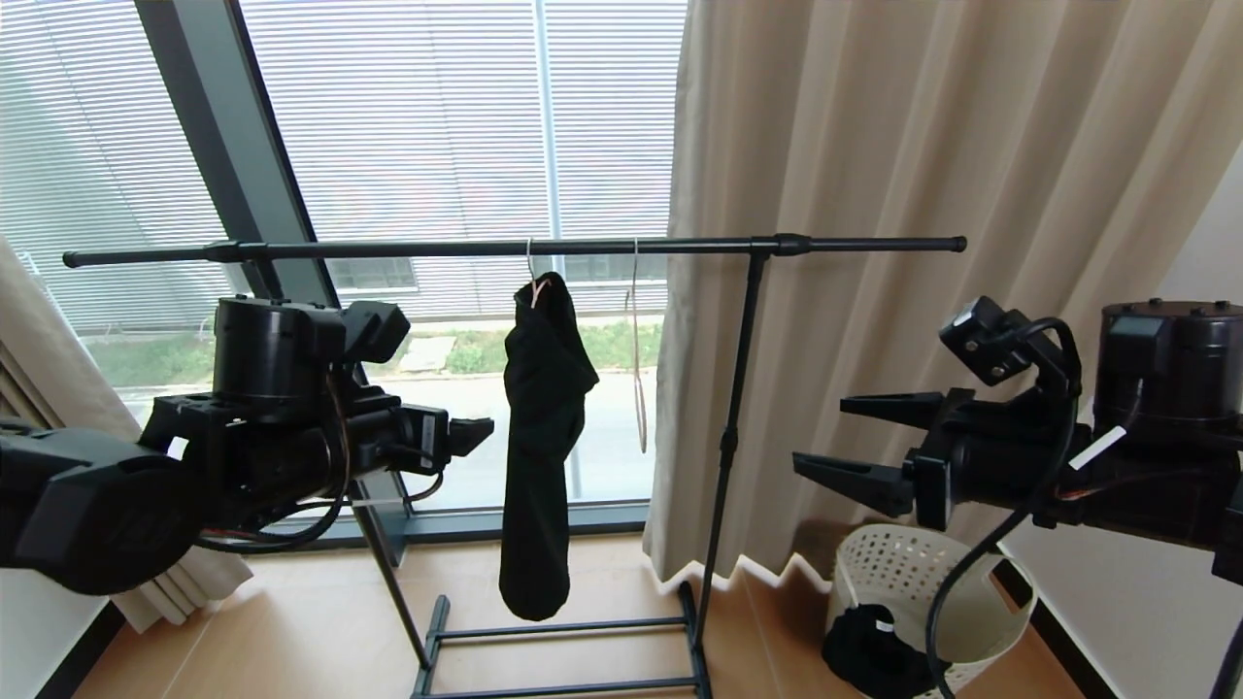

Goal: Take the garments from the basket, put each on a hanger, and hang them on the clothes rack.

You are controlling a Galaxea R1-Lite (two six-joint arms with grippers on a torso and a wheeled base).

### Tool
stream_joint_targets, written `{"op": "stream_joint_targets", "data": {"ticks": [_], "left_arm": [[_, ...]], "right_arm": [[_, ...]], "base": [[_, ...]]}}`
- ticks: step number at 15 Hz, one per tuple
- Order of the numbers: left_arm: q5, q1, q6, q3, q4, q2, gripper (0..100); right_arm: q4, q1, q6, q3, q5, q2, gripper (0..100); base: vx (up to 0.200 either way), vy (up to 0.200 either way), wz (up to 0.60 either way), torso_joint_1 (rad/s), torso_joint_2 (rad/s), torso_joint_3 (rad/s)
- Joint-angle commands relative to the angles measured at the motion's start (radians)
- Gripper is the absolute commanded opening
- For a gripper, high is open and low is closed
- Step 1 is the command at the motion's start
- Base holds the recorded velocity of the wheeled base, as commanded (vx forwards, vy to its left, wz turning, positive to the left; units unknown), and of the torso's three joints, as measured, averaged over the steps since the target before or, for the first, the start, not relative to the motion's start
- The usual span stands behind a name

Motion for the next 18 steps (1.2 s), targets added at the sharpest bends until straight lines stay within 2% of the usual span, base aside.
{"op": "stream_joint_targets", "data": {"ticks": [1,4,7,9,10,11,13,15,17,18], "left_arm": [[-0.002,-0.031,-0.028,0.166,-0.072,-0.141,100],[-0.003,-0.033,-0.028,0.413,-0.198,-0.251,100],[-0.005,-0.031,-0.026,0.585,-0.227,-0.395,100],[-0.006,-0.024,-0.026,0.729,-0.225,-0.539,100],[-0.006,-0.024,-0.026,0.729,-0.225,-0.539,100],[-0.008,-0.022,-0.025,0.774,-0.222,-0.605,100],[-0.006,-0.022,-0.026,0.792,-0.216,-0.699,100],[-0.008,-0.011,-0.028,0.792,-0.149,-0.776,100],[-0.009,-0.016,-0.026,0.792,-0.003,-0.927,100],[-0.011,-0.017,-0.025,0.792,0.109,-1.030,100]], "right_arm": [[0.000,0.001,0.001,0.099,-0.036,-0.109,100],[0.002,0.058,0.002,0.223,-0.084,-0.242,100],[0.008,0.061,0.002,0.343,-0.143,-0.351,100],[0.013,0.056,0.015,0.472,-0.171,-0.468,100],[0.013,0.056,0.015,0.472,-0.171,-0.468,100],[0.014,0.051,0.030,0.504,-0.189,-0.495,100],[0.014,0.038,0.076,0.524,-0.228,-0.500,100],[0.000,0.038,0.105,0.579,-0.229,-0.518,100],[0.016,0.038,0.105,0.662,-0.232,-0.639,100],[0.106,0.038,0.110,0.662,-0.249,-0.725,100]], "base": [[0.000,0.000,0.00,0.000,0.00,0.000],[0.000,0.000,0.00,0.000,0.00,0.000],[0.000,0.000,0.00,0.000,0.00,0.000],[0.000,0.000,0.00,0.000,0.00,0.000],[0.000,0.000,0.00,0.000,0.00,0.000],[0.000,0.000,0.00,0.000,0.00,0.000],[0.000,0.000,0.00,0.000,0.00,0.000],[0.000,0.000,0.00,0.000,0.00,0.000],[0.000,0.000,0.00,0.000,0.00,0.000],[0.000,0.000,0.00,0.000,0.00,0.000]]}}
